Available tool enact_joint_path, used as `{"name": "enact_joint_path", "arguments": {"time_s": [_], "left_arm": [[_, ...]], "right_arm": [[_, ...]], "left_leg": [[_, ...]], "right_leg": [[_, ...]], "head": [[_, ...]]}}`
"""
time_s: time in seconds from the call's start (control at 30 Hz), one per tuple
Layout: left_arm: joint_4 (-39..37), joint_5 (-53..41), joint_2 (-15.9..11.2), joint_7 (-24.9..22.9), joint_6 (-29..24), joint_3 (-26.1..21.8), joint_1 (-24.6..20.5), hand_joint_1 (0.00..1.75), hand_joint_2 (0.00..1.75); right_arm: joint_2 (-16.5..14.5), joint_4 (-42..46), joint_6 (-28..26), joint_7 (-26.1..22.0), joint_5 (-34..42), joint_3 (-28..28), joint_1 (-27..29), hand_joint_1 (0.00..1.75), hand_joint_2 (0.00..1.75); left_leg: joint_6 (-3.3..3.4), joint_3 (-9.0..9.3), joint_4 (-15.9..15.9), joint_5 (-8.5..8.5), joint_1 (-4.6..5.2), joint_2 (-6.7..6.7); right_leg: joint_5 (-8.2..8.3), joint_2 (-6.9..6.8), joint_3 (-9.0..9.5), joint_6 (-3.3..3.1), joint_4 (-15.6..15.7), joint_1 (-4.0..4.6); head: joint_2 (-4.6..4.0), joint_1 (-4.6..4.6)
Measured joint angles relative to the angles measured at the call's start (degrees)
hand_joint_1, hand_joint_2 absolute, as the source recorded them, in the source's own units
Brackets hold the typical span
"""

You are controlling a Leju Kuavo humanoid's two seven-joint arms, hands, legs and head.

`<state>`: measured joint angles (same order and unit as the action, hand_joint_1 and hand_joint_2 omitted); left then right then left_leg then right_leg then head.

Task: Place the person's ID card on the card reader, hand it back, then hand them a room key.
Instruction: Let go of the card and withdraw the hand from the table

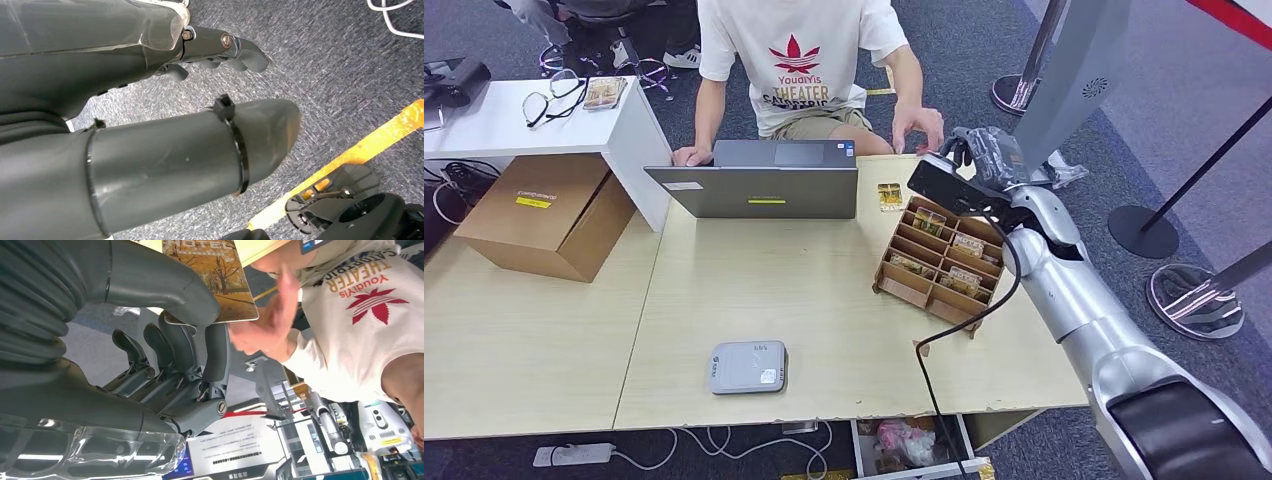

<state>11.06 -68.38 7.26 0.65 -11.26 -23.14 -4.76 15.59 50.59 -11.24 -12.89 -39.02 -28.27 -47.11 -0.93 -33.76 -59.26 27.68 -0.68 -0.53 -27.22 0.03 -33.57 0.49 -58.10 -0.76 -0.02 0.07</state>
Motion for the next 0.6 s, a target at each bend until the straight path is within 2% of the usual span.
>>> {"name": "enact_joint_path", "arguments": {"time_s": [0.3,0.4,0.6], "left_arm": [[0.00,-0.71,0.30,-0.57,0.40,1.06,-0.83,0.00,0.00],[0.00,-0.73,0.34,-0.90,0.55,1.25,-0.97,0.00,0.00],[0.00,-0.72,0.40,-1.33,0.61,1.28,-1.10,0.00,0.00]], "right_arm": [[-5.64,-7.41,-0.60,-0.37,0.49,-0.73,-5.58,1.66,1.75],[-7.59,-9.71,-1.08,-0.11,0.39,-0.96,-6.56,1.72,1.75],[-10.56,-13.31,-1.15,0.27,0.03,-1.42,-7.66,1.71,1.75]], "left_leg": [[0.01,0.01,0.00,-0.01,-0.01,0.00],[0.01,0.00,0.00,-0.01,-0.01,0.00],[0.01,0.01,0.00,-0.01,-0.01,0.00]], "right_leg": [[0.00,0.00,0.00,0.00,-0.01,0.01],[0.00,0.00,0.00,0.00,-0.01,0.01],[0.00,0.01,0.00,0.00,-0.01,0.01]], "head": [[0.00,0.00],[0.00,0.01],[0.00,0.00]]}}
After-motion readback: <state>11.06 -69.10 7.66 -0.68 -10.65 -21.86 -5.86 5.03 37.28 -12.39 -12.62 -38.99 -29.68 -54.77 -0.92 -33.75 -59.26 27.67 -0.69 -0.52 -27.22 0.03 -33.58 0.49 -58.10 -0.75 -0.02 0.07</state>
